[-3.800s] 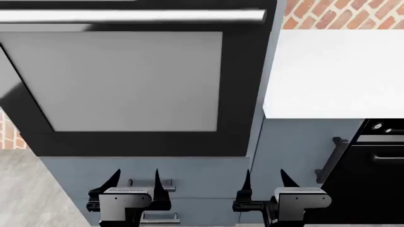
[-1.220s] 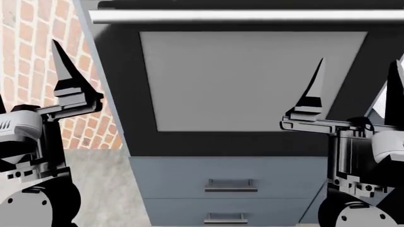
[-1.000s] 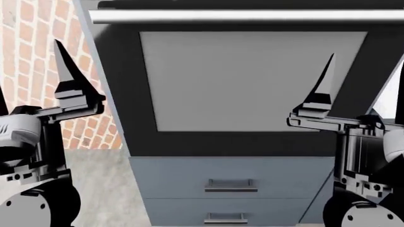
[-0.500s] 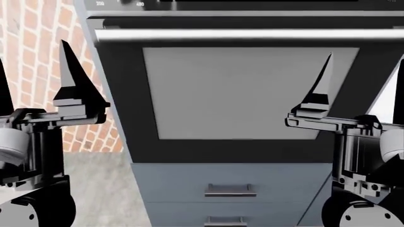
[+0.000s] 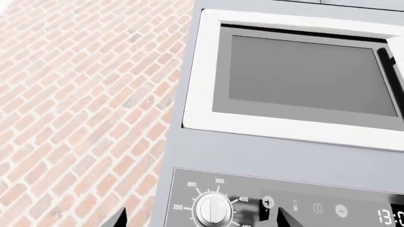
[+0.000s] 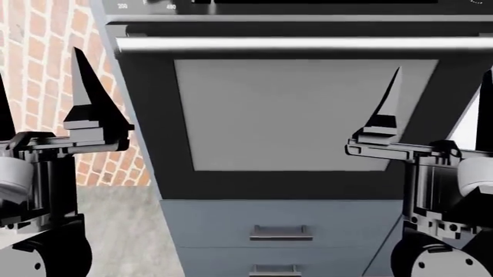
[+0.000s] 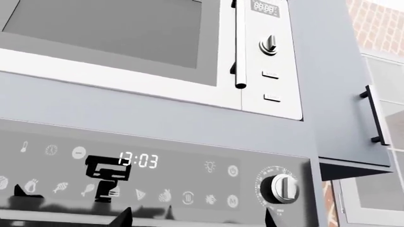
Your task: Preheat the oven by turning the temperature knob.
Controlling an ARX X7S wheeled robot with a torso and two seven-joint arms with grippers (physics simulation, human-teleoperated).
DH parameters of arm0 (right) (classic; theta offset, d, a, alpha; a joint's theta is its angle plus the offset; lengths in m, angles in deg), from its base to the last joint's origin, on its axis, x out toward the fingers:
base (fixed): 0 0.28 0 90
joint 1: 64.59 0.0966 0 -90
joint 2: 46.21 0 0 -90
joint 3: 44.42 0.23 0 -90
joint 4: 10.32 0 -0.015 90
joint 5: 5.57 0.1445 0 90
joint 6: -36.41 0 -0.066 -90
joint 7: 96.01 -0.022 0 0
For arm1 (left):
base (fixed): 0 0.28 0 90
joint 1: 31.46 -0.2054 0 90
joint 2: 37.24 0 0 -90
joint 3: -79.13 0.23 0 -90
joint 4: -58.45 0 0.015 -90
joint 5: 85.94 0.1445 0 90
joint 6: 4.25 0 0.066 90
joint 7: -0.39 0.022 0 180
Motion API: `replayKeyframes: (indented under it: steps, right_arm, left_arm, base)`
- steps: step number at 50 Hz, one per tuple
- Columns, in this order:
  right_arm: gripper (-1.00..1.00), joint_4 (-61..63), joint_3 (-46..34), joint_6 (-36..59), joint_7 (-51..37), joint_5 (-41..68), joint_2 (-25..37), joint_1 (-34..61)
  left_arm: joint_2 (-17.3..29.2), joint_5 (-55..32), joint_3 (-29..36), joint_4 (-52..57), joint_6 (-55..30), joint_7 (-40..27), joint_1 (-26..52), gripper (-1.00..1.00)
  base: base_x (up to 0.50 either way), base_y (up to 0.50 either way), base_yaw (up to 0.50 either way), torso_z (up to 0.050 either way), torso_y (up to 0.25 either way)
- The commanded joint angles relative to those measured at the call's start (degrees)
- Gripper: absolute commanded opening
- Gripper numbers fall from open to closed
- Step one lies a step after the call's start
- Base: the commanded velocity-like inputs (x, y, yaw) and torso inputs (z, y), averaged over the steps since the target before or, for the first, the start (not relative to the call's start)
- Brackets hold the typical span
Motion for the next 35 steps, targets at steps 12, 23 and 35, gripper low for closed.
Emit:
replayKeyframes:
  steps: [12,23,35]
  right_arm:
    - [1.00,0.58,-0.05,-0.52,-0.34,1.18,0.68,-0.50]
    - [1.00,0.27,-0.63,-0.52,-0.72,0.96,0.87,-0.31]
    - [1.00,2.64,-0.62,1.10,-0.55,2.27,1.25,-0.60]
  left_arm:
    - [0.66,0.73,0.91,1.31,0.89,-0.51,-0.73,1.00]
    - [1.13,0.26,1.27,2.03,0.24,-0.80,-0.78,1.00]
    - [4.75,-3.67,0.93,9.77,-16.43,-6.48,4.36,1.00]
  base:
    - [0.32,0.00,0.00,0.000,0.000]
    - [0.06,0.00,0.00,0.000,0.000]
    - [0.00,0.00,0.00,0.000,0.000]
